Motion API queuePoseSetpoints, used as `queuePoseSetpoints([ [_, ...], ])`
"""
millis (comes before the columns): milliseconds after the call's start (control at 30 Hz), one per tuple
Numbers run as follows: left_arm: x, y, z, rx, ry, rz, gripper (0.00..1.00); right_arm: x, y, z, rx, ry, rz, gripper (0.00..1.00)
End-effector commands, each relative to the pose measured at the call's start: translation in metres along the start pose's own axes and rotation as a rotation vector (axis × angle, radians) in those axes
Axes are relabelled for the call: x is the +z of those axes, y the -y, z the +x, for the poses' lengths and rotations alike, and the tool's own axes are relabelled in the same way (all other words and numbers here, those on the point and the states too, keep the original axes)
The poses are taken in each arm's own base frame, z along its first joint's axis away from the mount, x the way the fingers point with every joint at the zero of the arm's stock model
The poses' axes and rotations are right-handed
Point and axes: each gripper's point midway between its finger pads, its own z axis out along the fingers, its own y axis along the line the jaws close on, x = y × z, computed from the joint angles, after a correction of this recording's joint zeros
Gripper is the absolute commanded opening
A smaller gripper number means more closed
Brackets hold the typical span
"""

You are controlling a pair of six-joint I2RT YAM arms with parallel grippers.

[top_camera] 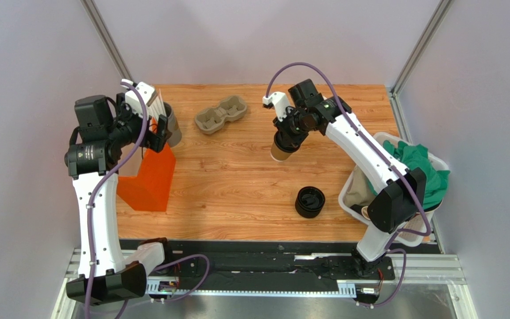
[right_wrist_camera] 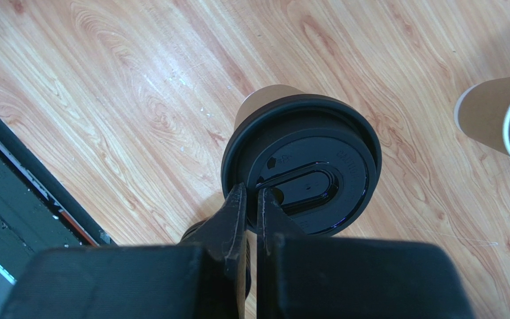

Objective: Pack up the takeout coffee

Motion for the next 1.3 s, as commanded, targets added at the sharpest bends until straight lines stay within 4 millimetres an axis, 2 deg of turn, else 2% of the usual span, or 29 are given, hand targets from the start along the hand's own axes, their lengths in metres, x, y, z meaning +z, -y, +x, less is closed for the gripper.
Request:
queuePoseSetpoints([
  [0, -0.008, -0.001, 0.014, -0.002, -0.042, -0.036, 0.98, -0.004, -0.007, -0.009, -0.047, 0.041, 0.030, 0.00],
  [267, -0.012, 0.014, 0.068, -0.020, -0.156, -0.051, 0.90, 0.000, -0.013, -0.004, -0.084, 0.039, 0.046, 0.00],
  [367, -0.016, 0.017, 0.072, -0.018, -0.148, -0.062, 0.88, 0.001, -0.013, -0.004, -0.090, 0.038, 0.051, 0.00],
  [533, -0.025, 0.025, 0.051, -0.001, -0.068, -0.047, 0.82, 0.002, -0.013, -0.004, -0.093, 0.042, 0.059, 0.00],
  [667, -0.033, 0.034, 0.027, 0.010, -0.007, 0.004, 0.81, 0.005, -0.012, -0.002, -0.092, 0.037, 0.068, 0.00],
  [800, -0.035, 0.057, 0.012, 0.007, 0.035, 0.148, 0.80, 0.009, -0.009, -0.001, -0.088, 0.030, 0.078, 0.00],
  [1033, -0.034, 0.076, 0.010, -0.009, 0.050, 0.278, 0.68, 0.016, -0.006, 0.003, -0.082, 0.018, 0.089, 0.00],
  [1133, -0.028, 0.074, 0.014, -0.019, 0.035, 0.284, 0.63, 0.019, -0.005, 0.004, -0.079, 0.011, 0.087, 0.00],
  [1267, -0.021, 0.070, 0.021, -0.037, 0.022, 0.268, 0.45, 0.024, -0.006, 0.005, -0.072, 0.006, 0.080, 0.00],
])
